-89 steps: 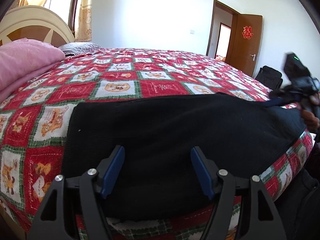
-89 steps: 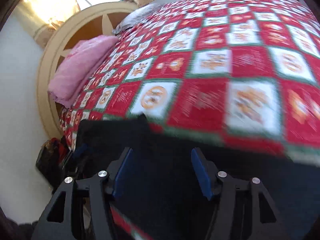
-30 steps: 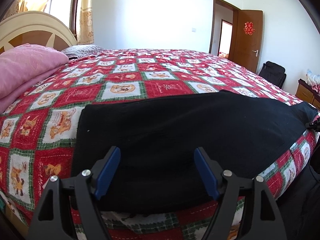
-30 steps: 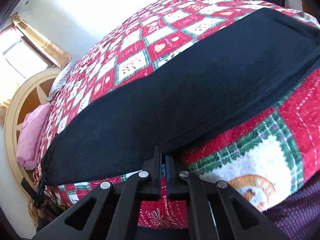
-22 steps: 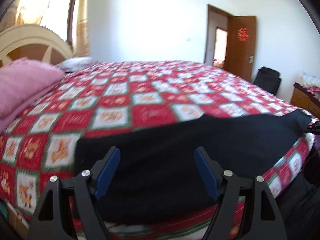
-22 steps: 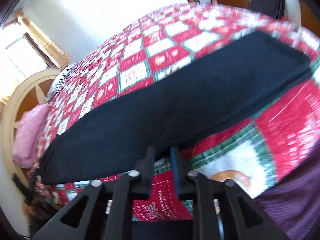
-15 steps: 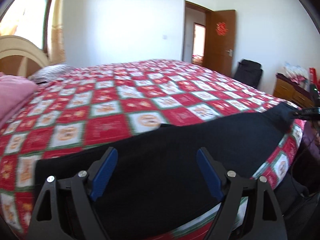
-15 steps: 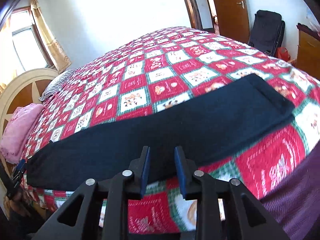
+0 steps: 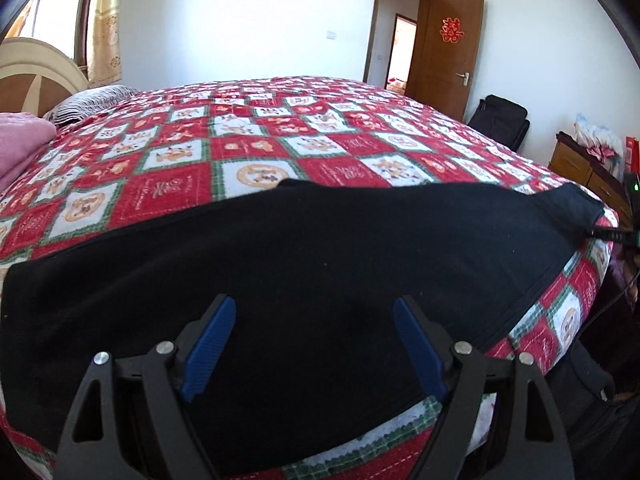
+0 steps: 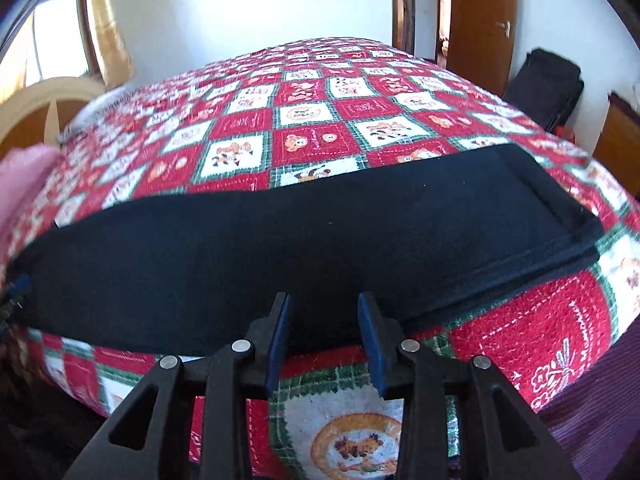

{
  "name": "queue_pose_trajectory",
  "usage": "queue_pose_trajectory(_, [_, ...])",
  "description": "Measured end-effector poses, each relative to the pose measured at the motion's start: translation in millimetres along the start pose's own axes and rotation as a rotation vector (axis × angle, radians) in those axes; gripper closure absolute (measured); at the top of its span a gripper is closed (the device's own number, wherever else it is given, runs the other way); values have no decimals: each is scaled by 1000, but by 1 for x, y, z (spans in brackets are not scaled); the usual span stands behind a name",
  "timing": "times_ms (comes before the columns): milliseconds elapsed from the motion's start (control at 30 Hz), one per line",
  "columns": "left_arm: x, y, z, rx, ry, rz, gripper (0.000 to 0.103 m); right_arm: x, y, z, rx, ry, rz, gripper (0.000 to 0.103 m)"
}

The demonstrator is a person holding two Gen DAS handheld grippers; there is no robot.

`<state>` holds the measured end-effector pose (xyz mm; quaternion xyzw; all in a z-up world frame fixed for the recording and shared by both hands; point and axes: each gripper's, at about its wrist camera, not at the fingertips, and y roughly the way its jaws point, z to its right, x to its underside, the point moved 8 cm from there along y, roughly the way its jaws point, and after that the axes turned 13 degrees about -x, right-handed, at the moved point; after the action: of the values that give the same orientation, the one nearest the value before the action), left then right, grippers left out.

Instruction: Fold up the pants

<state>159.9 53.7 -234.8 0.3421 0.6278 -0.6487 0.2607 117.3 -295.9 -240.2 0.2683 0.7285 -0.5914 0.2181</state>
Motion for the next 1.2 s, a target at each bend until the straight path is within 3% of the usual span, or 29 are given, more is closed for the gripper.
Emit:
queue_pose_trajectory(167, [6, 13, -1, -28, -19, -25, 17, 5, 2, -2, 44, -61, -23, 67])
queue_pose_trajectory(267, [8, 12, 4, -52, 5, -14, 11, 4, 4, -3, 56, -71, -31, 67])
queue_pose_trajectory(400, [7, 8, 5, -38, -10, -21, 9, 3, 2, -7, 83, -115, -29, 66])
queue_pose_trajectory(500, [8, 7, 1, -42, -20, -24, 9, -1, -6, -8, 45, -97, -9, 58])
queue_pose_trajectory(567, [8, 8, -3, -55, -29, -23, 9, -7, -16, -5, 18, -65, 17, 51])
queue_pose_trajectory(733, [3, 4, -18, -92, -74, 11, 9, -26, -52, 26, 46, 7, 121, 50])
queue_pose_trajectory(967, [9, 11, -33, -117, -113, -4, 9, -34, -101, 123, 30, 336, 255, 50])
queue_pose_trajectory(1067, [10, 11, -31, -128, -92, 1, 8, -30, -105, 145, 14, 399, 263, 50])
queue_pose_trajectory(1200, [13, 10, -31, -133, -83, 3, 7, -26, -95, 159, -69, 478, 259, 50])
